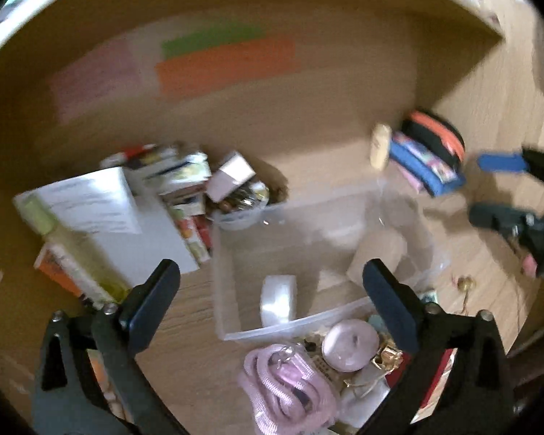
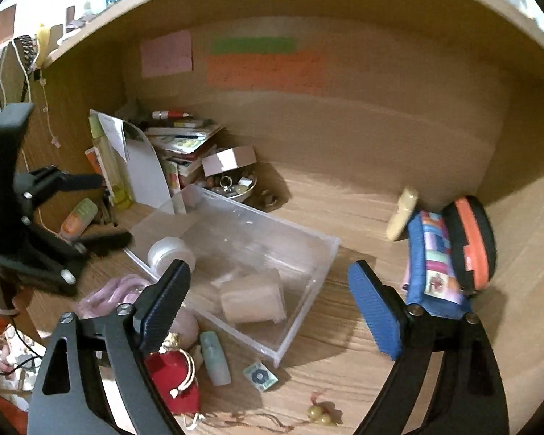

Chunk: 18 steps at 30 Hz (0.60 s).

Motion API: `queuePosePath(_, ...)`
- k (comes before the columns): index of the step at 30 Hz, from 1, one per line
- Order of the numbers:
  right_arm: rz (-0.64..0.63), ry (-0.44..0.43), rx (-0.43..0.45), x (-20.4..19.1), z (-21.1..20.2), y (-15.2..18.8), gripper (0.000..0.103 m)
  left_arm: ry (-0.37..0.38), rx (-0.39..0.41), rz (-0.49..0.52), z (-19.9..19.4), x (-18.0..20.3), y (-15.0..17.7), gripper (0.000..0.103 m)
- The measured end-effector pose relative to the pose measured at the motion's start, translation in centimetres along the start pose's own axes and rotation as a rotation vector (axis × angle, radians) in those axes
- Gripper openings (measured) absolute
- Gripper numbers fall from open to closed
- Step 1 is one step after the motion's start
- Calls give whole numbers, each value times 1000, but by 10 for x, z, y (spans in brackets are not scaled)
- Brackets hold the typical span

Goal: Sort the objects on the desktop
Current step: 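Open both grippers to drop the tape roll and container into the clear box, then grasp the pink rope bag with the left gripper while the right grasps the brown beads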

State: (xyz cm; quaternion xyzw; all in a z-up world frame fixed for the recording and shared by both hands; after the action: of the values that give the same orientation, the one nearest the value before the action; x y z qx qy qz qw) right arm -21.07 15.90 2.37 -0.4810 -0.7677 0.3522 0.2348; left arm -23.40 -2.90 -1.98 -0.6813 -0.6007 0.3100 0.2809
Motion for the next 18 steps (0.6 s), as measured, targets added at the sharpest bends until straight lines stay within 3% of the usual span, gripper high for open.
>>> queuePosePath(4, 0, 29, 10, 5, -10, 13, 90, -3, 14, -71, -17, -20, 10, 103)
queuePosePath(11, -15, 105, -8, 17, -17, 45, 90, -35, -60, -115, -13, -32, 52, 103)
queuePosePath(14, -23, 142, -22, 24, -17, 58, 90, -69, -125, -93, 2, -27, 72, 103)
queuePosePath(18, 3, 140, -43, 34, -13, 72, 90, -27, -229, -77, 29, -10, 94, 103)
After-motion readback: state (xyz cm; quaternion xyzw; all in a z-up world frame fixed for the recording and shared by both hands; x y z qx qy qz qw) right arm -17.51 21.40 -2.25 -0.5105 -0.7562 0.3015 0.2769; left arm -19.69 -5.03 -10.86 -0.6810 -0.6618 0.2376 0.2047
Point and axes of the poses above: each gripper's, at about its wrist camera, not at the fingertips, and z roughly the way its jaws point, x to its right, y to its underside, the point moved 10 cm from there along z, roughly the way its jaws point, and after that the axes turned 1 degree about -x, right-handed, at the moved point
